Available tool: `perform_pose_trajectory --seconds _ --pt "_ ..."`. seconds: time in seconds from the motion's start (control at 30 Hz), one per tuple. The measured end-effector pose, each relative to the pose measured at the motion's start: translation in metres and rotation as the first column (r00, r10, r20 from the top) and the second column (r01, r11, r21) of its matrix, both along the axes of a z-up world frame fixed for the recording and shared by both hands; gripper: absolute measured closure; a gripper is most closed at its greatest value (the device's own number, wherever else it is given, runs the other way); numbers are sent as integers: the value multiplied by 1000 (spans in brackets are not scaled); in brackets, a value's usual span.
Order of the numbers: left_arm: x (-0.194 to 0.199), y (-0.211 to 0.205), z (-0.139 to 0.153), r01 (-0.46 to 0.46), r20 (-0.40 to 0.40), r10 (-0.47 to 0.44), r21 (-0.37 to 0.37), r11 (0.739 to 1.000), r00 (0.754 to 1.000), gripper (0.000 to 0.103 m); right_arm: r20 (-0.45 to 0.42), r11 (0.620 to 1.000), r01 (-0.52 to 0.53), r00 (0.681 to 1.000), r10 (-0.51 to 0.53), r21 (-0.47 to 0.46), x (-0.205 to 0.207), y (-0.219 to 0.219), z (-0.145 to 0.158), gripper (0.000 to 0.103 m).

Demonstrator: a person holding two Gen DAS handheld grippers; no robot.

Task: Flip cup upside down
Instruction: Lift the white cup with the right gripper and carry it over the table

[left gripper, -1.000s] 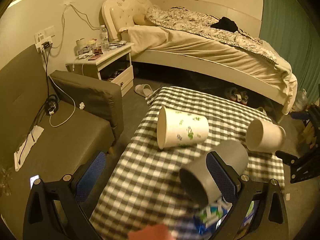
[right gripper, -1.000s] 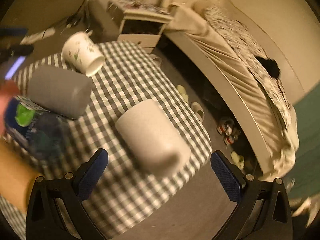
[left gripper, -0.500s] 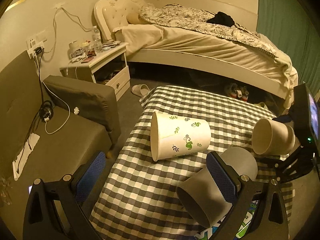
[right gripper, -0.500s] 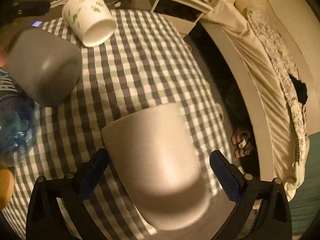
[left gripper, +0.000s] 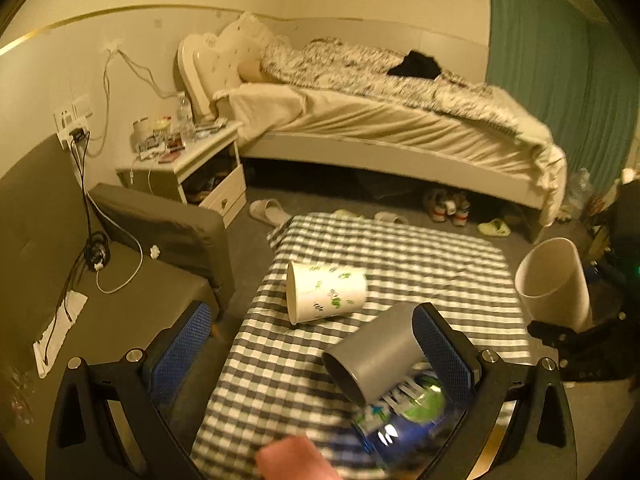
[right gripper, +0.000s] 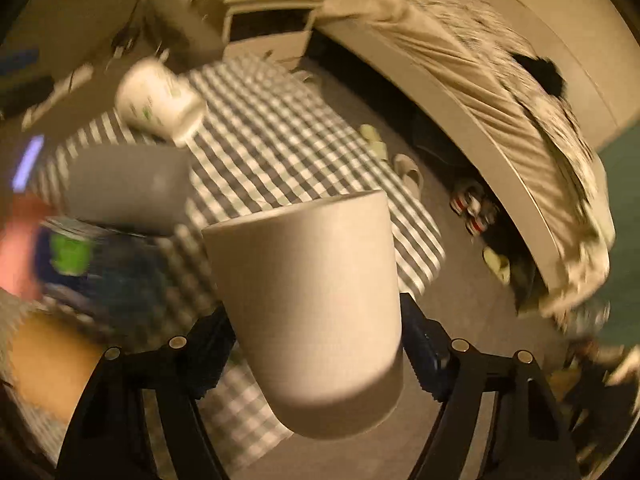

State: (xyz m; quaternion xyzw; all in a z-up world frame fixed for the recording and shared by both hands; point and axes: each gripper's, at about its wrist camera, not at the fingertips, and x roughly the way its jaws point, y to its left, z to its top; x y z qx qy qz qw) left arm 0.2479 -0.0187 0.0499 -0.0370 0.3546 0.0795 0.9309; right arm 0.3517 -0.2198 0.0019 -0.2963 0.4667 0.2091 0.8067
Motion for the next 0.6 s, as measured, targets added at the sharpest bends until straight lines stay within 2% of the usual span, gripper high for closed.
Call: perform_pose_trajectory --seconds 0.17,0.33,0.43,0.6 --pt "-58 -1 49 64 82 -65 6 998 995 0 52 990 100 993 -105 99 -77 -3 67 28" --pt "-116 1 73 119 135 -123 38 992 983 0 87 965 185 975 -204 183 -164 6 116 28" --pt "-147 1 72 154 143 -162 66 986 976 0 65 924 260 955 -289 281 -206 4 126 28" --pt "-182 8 53 188 119 -192 45 981 974 0 -10 835 369 917 -400 408 -264 1 114 28"
